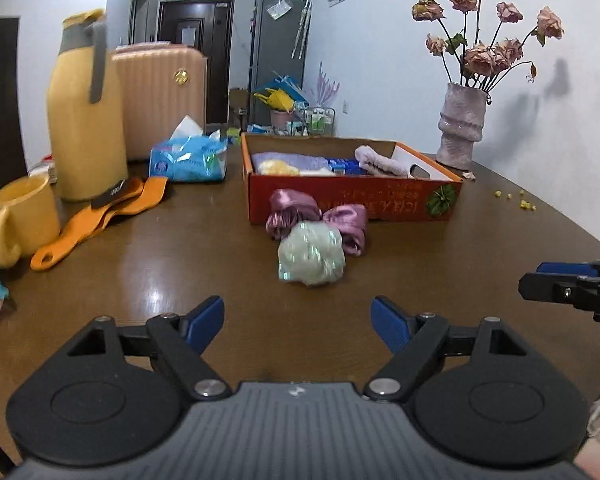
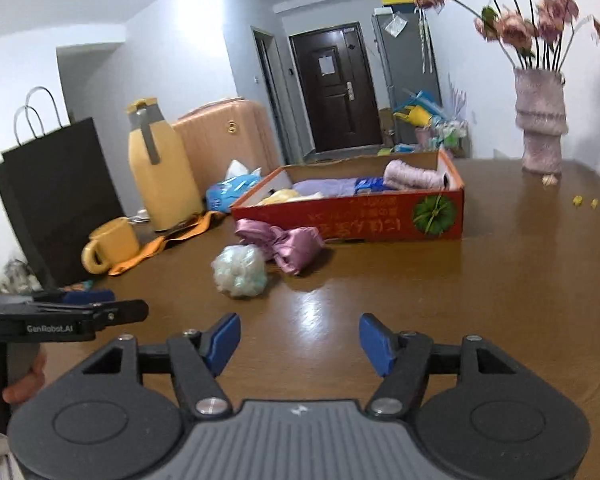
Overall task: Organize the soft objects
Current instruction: 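Move both open tools back toward the pink satin bow scrunchie, then close both tools on the pink satin bow scrunchie and lift it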
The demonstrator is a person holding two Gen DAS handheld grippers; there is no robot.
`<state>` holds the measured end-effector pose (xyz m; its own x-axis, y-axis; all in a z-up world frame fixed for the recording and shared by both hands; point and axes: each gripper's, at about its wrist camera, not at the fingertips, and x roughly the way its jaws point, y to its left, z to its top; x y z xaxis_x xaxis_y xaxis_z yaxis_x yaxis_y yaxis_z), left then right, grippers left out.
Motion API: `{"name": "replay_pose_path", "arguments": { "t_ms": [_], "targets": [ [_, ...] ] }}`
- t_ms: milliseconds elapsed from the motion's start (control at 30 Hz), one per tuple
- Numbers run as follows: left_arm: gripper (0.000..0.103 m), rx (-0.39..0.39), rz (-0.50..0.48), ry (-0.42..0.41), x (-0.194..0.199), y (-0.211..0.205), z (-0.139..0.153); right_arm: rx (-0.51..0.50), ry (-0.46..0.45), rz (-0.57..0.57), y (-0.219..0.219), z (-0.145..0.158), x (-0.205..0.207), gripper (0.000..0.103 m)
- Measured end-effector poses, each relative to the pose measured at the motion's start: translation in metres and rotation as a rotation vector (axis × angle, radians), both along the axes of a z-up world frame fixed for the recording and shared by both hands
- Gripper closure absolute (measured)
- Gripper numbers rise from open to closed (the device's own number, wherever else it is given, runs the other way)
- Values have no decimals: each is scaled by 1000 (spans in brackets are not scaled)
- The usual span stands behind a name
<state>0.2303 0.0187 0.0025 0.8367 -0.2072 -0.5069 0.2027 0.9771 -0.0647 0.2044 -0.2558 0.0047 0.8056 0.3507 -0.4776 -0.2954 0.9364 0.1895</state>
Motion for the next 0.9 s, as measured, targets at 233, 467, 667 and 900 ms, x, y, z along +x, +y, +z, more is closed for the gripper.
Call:
{"name": "replay_pose_path", "arguments": {
  "t_ms": [233, 467, 667, 900],
  "targets": [
    [22, -29, -18, 18, 53, -4, -6, -10, 26, -36, 7, -4, 39, 38],
    [24, -195, 52, 61, 148, 19, 2, 137, 95, -35, 16, -13, 118, 38],
    [40, -270, -18, 204, 208, 19, -30, 246, 159, -40, 37, -31, 196, 46],
    [73, -405, -51, 266, 216, 37, -50, 273, 242, 5, 53, -62, 222, 81]
  ]
}}
